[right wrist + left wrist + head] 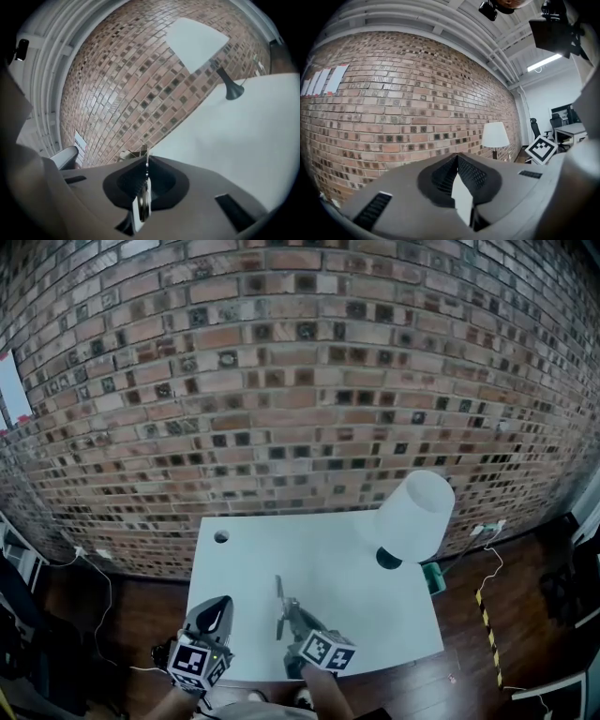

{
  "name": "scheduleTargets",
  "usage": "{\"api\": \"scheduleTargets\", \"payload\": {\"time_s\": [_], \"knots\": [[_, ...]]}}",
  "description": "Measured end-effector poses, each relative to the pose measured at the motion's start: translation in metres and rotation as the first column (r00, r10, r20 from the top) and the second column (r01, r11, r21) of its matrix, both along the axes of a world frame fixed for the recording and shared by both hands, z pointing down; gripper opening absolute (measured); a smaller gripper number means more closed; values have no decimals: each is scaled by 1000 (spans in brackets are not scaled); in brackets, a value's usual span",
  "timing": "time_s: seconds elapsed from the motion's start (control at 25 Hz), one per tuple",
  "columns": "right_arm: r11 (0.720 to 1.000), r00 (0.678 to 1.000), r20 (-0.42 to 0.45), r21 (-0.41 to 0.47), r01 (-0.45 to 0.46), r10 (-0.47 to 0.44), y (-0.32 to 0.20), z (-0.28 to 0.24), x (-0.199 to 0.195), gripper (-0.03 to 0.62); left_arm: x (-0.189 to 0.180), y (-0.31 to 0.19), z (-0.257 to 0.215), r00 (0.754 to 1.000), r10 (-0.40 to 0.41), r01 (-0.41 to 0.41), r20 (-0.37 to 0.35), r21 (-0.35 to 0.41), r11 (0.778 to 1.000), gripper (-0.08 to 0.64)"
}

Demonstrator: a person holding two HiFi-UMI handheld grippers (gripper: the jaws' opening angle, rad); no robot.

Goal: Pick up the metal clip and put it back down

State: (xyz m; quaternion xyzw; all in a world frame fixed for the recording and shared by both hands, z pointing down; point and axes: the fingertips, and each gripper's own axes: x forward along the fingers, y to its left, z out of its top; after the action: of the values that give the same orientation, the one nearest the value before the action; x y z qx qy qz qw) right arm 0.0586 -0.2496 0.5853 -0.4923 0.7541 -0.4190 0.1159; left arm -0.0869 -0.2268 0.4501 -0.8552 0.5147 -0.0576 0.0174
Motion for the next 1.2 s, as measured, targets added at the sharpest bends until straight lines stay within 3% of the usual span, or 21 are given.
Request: {"api": "scheduleTargets", "payload": {"time_s": [0.16, 0.48, 0.84, 1.08, 1.2], "knots": [[989, 992, 124, -146, 6, 12, -6, 50, -1, 6, 0, -1, 6, 1000, -4, 4, 26, -14, 1000, -5], [951, 979, 204, -302, 73, -11, -7, 103, -13, 6, 0, 1, 8, 999, -31, 33, 29, -56, 998, -5], [919, 972, 232, -378, 112, -23, 2, 133, -25, 6, -9, -7, 17, 997, -52, 57, 59, -86, 995, -5], [907, 928, 366, -362, 214, -73, -1, 135, -33, 9, 7, -10, 30, 998, -22, 31, 67, -139, 990, -5], [884, 906, 415, -388, 261, -85, -5, 137, -37, 12, 11, -16, 49, 997, -16, 26, 70, -148, 989, -5]]}}
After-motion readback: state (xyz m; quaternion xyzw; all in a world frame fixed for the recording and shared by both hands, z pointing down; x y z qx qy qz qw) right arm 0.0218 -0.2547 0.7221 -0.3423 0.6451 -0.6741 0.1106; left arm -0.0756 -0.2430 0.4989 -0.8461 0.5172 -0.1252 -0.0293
